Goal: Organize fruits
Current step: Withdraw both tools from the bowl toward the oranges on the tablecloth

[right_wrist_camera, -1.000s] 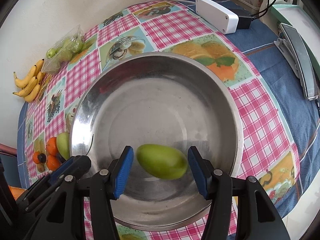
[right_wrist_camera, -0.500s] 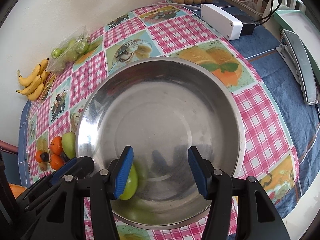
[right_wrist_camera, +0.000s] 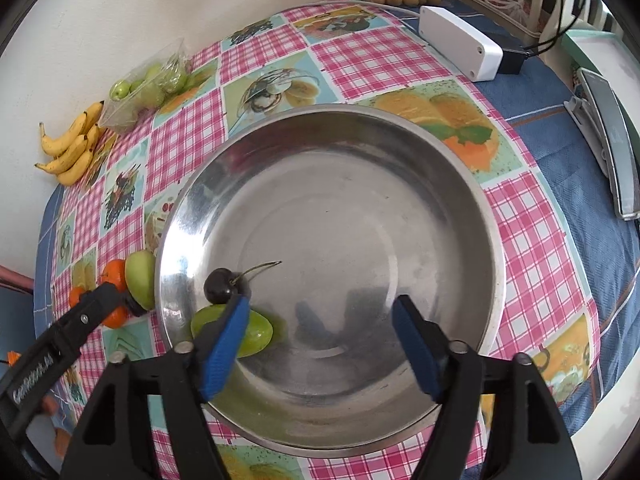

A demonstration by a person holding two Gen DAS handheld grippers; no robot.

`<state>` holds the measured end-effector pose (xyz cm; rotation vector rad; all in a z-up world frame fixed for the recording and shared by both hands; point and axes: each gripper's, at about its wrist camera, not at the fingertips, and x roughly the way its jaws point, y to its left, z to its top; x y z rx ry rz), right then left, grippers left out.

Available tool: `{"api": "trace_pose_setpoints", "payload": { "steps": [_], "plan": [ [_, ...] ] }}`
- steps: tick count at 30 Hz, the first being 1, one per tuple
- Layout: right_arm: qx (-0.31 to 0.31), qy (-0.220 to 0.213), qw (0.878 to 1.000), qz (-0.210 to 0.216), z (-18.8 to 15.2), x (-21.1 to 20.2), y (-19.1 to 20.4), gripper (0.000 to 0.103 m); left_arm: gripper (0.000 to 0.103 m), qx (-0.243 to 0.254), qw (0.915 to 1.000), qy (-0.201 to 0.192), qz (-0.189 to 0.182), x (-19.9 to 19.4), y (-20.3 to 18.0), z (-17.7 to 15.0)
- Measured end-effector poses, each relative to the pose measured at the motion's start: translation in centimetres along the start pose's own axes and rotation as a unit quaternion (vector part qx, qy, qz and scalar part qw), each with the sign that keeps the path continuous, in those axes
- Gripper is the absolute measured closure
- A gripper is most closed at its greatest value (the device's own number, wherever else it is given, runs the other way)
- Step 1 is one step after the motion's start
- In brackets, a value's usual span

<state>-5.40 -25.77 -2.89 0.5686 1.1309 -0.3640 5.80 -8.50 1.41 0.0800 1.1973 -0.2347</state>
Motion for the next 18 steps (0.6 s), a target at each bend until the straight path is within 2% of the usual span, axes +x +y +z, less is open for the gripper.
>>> {"api": "trace_pose_setpoints", "payload": {
  "steps": [2,3,8,11,18],
  "plan": [
    [-0.009,-0.001,1.0,-0.001,0.1,0.0,0.3,0.023,0.019,-0.011,0.9996,0.004,0.027,0.5,1.2,0.0],
    [-0.013,-0.001,1.0,-0.001,0.1,0.0,0.4,0.018,0.017,-0.018,0.9991,0.009,0.036,0.9,1.8,0.0],
    [-0.026,0.001,1.0,-0.003,-0.1,0.3,1.0,0.014,0.002,-0.056,0.9972,0.028,0.042,1.9,4.0,-0.5],
    [-0.03,0.002,1.0,-0.003,-0.2,0.5,1.2,0.008,0.0,-0.059,0.9966,0.027,0.05,1.9,4.5,-0.6],
    [-0.032,-0.004,0.999,-0.004,-0.3,0.5,1.6,0.008,0.0,-0.081,0.9946,0.039,0.052,2.4,5.7,-0.7]
  ]
}}
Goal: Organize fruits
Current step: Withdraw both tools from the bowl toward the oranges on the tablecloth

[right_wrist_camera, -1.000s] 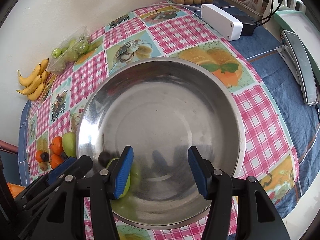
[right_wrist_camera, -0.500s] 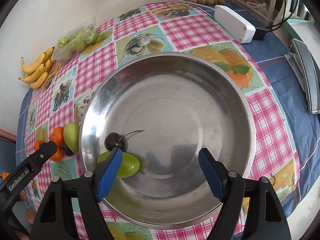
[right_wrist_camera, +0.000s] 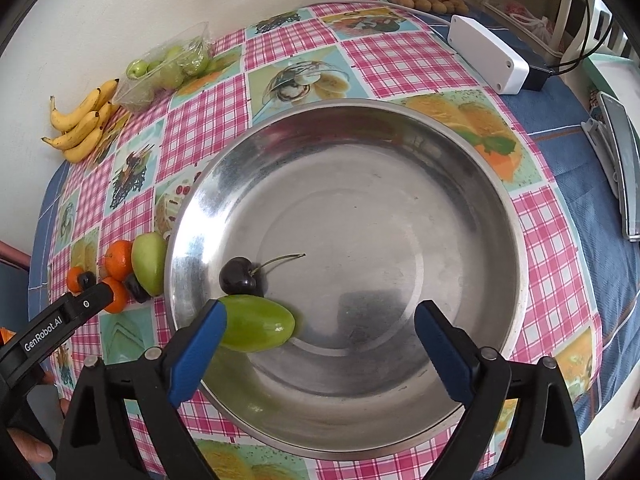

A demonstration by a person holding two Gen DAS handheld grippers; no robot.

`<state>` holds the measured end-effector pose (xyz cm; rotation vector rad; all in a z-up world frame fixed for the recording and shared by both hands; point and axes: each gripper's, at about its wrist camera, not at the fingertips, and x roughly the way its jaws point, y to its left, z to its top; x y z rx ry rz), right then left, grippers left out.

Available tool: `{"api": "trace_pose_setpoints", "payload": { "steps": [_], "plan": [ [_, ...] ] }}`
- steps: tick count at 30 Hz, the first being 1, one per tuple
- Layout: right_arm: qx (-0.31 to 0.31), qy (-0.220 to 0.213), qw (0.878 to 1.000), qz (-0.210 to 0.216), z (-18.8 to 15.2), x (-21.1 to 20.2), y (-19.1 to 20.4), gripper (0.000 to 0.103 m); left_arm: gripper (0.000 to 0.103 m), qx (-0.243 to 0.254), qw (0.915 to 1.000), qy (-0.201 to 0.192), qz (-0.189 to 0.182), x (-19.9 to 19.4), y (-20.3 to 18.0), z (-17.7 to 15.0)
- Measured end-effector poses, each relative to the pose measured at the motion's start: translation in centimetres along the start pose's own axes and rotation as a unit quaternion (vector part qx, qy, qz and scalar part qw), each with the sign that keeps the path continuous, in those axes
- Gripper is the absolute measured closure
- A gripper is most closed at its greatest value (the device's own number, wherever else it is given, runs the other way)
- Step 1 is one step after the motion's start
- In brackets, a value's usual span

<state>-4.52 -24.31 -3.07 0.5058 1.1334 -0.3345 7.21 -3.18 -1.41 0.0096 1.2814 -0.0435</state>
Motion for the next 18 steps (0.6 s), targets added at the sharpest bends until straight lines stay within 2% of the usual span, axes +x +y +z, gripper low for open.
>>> {"api": "trace_pose_setpoints", "payload": {
  "steps": [2,5,13,18],
  "plan": [
    [-0.001,-0.005,1.0,0.007,0.0,-0.1,0.0,0.007,0.0,-0.004,1.0,0.004,-0.001,0.2,0.3,0.1],
    [-0.002,-0.012,1.0,0.009,0.0,-0.2,0.2,0.0,0.0,-0.008,0.9999,0.009,0.003,0.4,0.8,0.1],
    [0.0,-0.01,1.0,0.007,-0.1,0.0,0.3,0.0,0.0,-0.016,0.9997,0.019,0.007,0.7,1.5,0.2],
    [0.0,-0.009,1.0,0.006,-0.2,-0.1,0.2,0.0,0.0,-0.023,0.9994,0.026,-0.004,1.0,2.0,0.4]
  ]
}}
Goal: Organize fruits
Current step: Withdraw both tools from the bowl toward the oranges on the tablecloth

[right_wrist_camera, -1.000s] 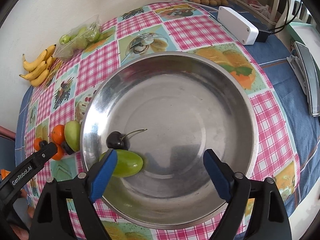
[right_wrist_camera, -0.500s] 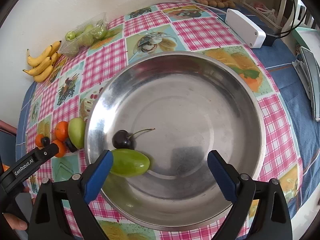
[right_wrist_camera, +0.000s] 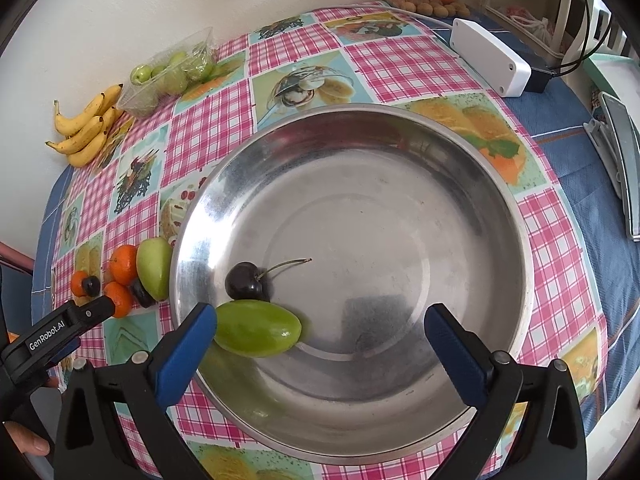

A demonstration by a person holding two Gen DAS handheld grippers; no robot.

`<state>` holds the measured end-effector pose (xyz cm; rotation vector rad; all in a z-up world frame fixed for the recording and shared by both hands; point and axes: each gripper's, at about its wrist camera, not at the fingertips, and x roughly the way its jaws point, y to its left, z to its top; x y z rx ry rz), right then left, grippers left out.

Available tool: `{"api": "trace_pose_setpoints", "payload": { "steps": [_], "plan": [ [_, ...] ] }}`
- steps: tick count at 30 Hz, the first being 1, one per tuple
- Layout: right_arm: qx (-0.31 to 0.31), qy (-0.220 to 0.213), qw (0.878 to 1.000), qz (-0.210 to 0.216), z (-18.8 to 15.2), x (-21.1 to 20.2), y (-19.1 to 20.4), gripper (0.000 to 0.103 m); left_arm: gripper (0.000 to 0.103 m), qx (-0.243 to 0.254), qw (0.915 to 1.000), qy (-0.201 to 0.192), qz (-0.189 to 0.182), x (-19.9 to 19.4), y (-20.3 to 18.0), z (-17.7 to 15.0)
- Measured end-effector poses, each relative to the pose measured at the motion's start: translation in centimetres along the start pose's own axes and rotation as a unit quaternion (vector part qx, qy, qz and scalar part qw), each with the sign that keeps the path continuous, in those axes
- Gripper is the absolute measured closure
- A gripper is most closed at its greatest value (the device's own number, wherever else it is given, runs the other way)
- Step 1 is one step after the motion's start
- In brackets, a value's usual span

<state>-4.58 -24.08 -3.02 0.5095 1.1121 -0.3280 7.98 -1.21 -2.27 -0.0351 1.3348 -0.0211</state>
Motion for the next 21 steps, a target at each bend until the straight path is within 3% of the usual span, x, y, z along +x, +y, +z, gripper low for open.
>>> {"api": "trace_pose_setpoints", "payload": {
  "steps": [8,16,21],
  "plan": [
    [-0.008,0.007,1.0,0.001,0.0,0.4,0.5,0.0,0.0,-0.019,0.9998,-0.009,0.003,-0.3,2.5,1.1],
    [-0.022,-0.03,0.999,0.034,-0.2,-0.6,2.2,0.0,0.0,-0.031,0.9978,-0.043,0.039,-1.6,5.6,2.7],
    [-0.042,-0.043,0.997,0.047,-0.5,-0.8,4.1,0.0,0.0,-0.059,0.9962,-0.055,0.034,-2.3,7.8,3.3]
  ]
}}
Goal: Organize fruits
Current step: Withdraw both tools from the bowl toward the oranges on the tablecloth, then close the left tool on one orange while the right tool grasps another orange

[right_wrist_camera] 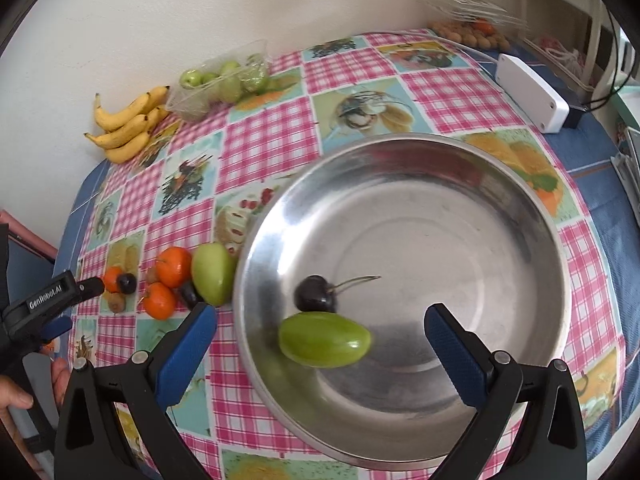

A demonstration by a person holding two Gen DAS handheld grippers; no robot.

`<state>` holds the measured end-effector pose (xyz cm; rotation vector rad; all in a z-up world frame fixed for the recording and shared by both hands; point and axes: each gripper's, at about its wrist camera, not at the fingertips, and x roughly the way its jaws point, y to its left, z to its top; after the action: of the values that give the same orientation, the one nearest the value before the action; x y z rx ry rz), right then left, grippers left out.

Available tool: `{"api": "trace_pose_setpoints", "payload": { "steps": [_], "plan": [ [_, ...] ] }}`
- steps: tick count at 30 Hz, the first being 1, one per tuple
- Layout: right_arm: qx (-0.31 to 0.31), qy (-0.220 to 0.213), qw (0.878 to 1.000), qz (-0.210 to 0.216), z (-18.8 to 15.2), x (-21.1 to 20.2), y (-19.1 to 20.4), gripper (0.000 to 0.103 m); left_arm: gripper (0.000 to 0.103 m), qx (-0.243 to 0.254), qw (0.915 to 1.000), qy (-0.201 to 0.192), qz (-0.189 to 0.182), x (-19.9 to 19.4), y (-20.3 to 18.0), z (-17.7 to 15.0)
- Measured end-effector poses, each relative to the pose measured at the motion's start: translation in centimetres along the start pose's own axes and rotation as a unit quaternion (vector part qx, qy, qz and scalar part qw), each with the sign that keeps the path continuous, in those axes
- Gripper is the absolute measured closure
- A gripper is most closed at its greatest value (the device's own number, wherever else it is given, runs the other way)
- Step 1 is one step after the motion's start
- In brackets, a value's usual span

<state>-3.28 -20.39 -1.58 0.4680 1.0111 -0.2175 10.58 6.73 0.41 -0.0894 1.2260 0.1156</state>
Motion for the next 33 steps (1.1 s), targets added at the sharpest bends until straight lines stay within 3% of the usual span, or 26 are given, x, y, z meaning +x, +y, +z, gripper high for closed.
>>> {"api": "trace_pose_setpoints", "payload": {
  "steps": [12,25,30,33],
  "plan": [
    [-0.043,-0.004,0.997,0.068,-0.8,0.8,5.7,0.0,0.0,-0.071,0.9974,0.0,-0.01,0.5,4.5,1.2],
    [-0.087,-0.01,0.993,0.076,0.7,2.6,10.2,0.0,0.0,-0.065,0.9964,-0.038,-0.038,1.0,5.0,2.7],
    [-0.093,-0.005,0.993,0.071,1.7,3.7,11.2,0.0,0.0,-0.05,0.9965,-0.028,-0.06,2.1,4.5,3.0],
    [-0.099,-0.003,0.993,0.066,2.3,4.3,11.8,0.0,0.0,-0.044,0.9973,-0.028,-0.051,2.6,4.2,3.2]
  ]
}}
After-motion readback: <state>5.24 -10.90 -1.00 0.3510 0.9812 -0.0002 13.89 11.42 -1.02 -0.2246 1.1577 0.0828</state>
